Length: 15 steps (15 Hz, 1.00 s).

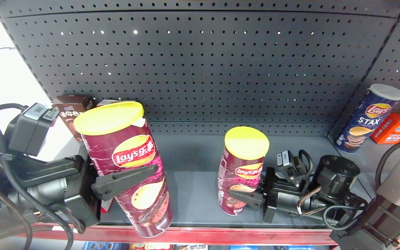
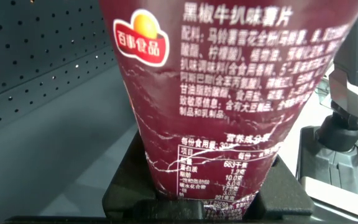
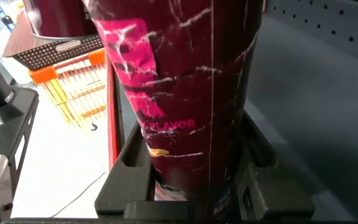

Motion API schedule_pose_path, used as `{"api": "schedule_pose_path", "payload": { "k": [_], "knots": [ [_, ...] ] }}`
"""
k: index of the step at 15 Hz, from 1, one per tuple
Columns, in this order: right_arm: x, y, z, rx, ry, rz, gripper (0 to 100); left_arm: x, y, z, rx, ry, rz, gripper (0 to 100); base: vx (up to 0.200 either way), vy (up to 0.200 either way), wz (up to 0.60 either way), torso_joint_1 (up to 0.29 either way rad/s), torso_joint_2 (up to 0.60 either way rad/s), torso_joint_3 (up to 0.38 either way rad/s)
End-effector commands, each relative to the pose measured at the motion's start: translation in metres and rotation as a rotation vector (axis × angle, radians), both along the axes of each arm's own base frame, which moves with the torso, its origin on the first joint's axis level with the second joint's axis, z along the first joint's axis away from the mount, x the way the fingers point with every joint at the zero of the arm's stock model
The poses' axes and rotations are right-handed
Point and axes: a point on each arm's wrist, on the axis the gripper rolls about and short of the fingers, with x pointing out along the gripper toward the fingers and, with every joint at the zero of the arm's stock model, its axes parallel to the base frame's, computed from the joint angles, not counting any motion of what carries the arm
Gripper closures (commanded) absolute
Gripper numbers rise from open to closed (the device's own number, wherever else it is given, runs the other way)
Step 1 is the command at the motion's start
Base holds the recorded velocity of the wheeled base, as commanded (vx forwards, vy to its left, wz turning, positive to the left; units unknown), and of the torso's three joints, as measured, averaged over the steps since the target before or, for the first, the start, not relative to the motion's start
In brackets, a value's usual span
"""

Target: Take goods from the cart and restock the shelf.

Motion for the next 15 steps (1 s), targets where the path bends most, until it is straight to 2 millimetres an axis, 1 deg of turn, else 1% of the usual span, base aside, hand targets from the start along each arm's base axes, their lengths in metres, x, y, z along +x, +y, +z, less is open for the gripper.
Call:
{"api": "schedule_pose_path", "payload": {
  "k": [1,2,4,5,7,9,11,12,13,15],
  "knots": [
    [-0.006,-0.002,0.004,0.002,-0.009,0.004,100,0.0,0.0,0.0,-0.001,0.0,0.0,100,0.0,0.0,0.0,0.0,0.0,0.0],
    [-0.007,-0.002,0.003,0.0,-0.01,0.003,0,0.0,0.0,0.0,0.0,0.001,0.0,100,0.0,0.0,0.0,0.0,0.0,0.0],
    [-0.007,-0.001,0.003,0.001,-0.011,-0.014,0,0.0,0.0,-0.001,0.001,0.006,0.0,100,0.0,0.0,0.0,0.0,0.0,0.0],
    [-0.009,-0.002,0.007,0.007,-0.02,-0.014,0,-0.001,0.0,-0.002,0.002,0.007,0.0,100,0.0,0.0,0.0,0.0,0.0,0.0],
    [-0.016,-0.008,0.014,0.012,-0.029,-0.019,0,-0.001,0.0,-0.001,0.001,0.004,0.0,100,0.0,0.0,0.0,0.0,0.0,0.0],
    [-0.033,-0.019,0.019,0.007,-0.02,-0.026,0,-0.001,0.0,-0.001,0.0,0.003,0.0,100,0.0,0.0,0.0,0.0,0.0,0.0],
    [-0.05,-0.031,0.028,0.017,-0.032,-0.053,0,-0.001,0.0,-0.002,0.002,0.007,0.0,100,0.0,0.0,0.0,0.0,0.0,0.0],
    [-0.055,-0.035,0.032,0.022,-0.037,-0.074,0,-0.001,0.0,-0.002,0.002,0.007,0.0,100,0.0,0.0,0.0,0.0,0.0,0.0],
    [-0.065,-0.047,0.038,0.032,-0.051,-0.114,0,-0.001,0.0,-0.002,0.002,0.009,0.0,100,0.0,0.0,0.0,0.0,0.0,0.0],
    [-0.08,-0.068,0.042,0.033,-0.054,-0.164,0,-0.001,0.0,-0.002,0.002,0.007,0.0,100,0.0,0.0,0.0,0.0,0.0,0.0]
  ]
}}
